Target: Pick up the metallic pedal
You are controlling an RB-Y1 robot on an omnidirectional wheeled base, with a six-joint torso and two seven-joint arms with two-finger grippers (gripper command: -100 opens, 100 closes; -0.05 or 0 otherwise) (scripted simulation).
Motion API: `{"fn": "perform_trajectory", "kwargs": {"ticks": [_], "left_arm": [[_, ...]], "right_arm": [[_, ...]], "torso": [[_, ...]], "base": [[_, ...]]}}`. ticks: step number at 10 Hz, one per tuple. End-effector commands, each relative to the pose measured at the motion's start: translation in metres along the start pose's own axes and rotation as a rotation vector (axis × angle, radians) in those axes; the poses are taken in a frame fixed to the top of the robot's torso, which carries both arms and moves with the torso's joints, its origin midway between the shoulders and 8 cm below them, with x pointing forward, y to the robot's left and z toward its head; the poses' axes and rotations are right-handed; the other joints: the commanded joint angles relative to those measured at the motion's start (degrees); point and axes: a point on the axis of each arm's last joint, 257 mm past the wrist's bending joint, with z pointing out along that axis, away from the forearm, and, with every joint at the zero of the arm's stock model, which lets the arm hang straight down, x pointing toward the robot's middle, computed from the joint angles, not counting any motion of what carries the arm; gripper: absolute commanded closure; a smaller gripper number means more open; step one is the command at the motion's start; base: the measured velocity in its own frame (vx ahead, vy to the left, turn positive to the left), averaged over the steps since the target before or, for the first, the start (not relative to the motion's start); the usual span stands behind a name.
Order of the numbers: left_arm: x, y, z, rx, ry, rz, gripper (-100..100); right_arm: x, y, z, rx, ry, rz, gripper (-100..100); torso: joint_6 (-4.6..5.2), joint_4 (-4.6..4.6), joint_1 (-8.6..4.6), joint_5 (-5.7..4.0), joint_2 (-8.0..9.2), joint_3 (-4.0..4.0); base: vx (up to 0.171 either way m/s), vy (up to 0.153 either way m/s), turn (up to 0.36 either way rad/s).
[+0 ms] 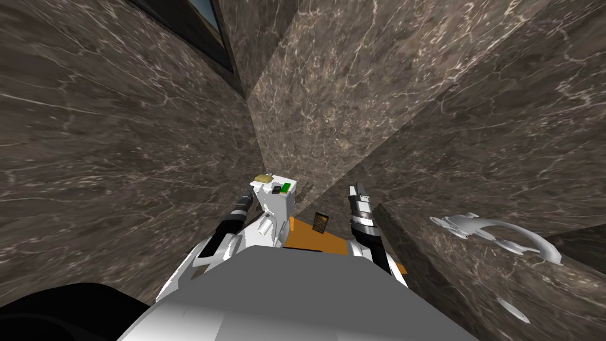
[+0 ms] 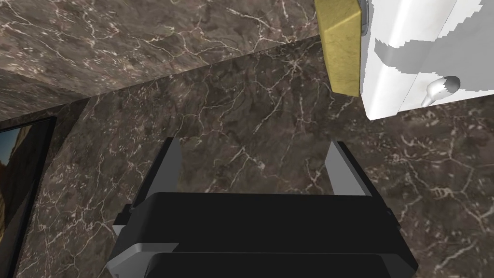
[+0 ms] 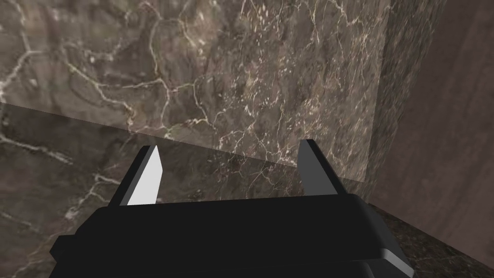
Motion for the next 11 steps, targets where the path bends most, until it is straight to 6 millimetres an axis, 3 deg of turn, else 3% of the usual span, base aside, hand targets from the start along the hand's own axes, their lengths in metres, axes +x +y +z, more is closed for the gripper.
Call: {"fn": "perform_trajectory", "kwargs": {"ticks": [1, 11], "left_arm": [[0.0, 0.0, 0.0, 0.0, 0.0, 0.0, -100], [0.0062, 0.0099, 0.008, -0.086, 0.028, 0.097, -100]], "right_arm": [[0.0, 0.0, 0.0, 0.0, 0.0, 0.0, 0], [0.0, 0.0, 0.0, 0.0, 0.0, 0.0, 0]], "torso": [[0.0, 0.0, 0.0, 0.0, 0.0, 0.0], [0.0, 0.01, 0.05, 0.01, 0.04, 0.03]], "base": [[-0.008, 0.008, -0.025], [-0.017, 0.017, -0.055]]}}
